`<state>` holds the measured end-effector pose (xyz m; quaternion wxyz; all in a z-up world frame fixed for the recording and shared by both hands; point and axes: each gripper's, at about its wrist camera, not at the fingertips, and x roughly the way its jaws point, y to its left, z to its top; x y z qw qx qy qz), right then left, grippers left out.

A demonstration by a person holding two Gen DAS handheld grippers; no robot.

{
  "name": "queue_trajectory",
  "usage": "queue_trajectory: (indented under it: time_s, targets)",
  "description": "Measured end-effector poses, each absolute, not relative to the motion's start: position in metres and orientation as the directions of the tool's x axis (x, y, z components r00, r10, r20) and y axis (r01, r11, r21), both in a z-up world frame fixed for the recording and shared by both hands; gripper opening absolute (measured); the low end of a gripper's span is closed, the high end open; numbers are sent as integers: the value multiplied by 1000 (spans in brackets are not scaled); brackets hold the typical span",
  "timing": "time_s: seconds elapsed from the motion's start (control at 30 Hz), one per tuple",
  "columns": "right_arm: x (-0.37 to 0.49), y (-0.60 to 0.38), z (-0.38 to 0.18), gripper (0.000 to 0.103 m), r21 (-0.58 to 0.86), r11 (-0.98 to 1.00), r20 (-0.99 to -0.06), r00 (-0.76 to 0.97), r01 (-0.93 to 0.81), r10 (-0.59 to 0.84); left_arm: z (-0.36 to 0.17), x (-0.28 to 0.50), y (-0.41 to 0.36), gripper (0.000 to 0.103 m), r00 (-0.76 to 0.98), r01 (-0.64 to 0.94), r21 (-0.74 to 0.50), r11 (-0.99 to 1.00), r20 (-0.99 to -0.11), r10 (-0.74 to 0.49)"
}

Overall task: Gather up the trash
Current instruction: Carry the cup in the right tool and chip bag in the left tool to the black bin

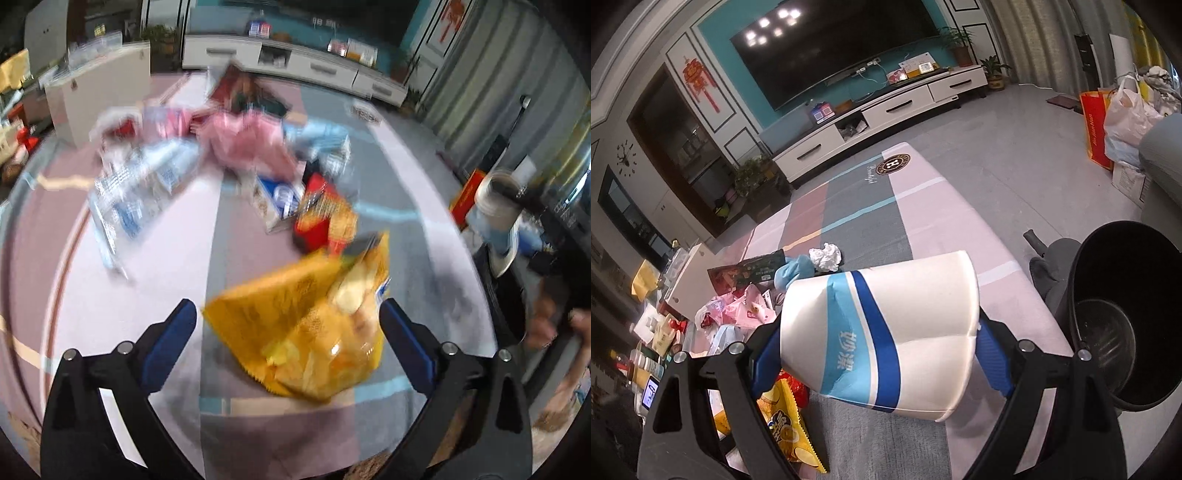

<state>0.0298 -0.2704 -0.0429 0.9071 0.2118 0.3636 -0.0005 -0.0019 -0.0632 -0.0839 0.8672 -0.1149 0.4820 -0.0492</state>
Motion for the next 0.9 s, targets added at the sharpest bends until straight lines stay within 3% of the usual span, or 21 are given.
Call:
queue_trajectory:
  time_s: [0.23,0.27,0.3,0.5,0.9]
  targets:
    - [32,-267,-45,86,385,911,-666,728,150,161,-113,-1,-63,97,524,-3,-445,896,-764,-377]
    - [32,-268,-45,86,386,910,-665,729,150,162,-114,-1,-66,78,531,1,-442,897,-760,-375]
    - [31,-269,-45,86,389,909,-664,730,150,164,-115,-1,-68,69,524,6,-443,896,-762,-380]
    - [28,-277,-44,86,403,901,-657,736,163,161,-106,-8,-84,43,527,13,-410,912,-772,-355]
    - [-15,-337,-21,86,341,871,-615,785,355,-79,-29,7,-179,42,600,249,-424,871,-638,-483]
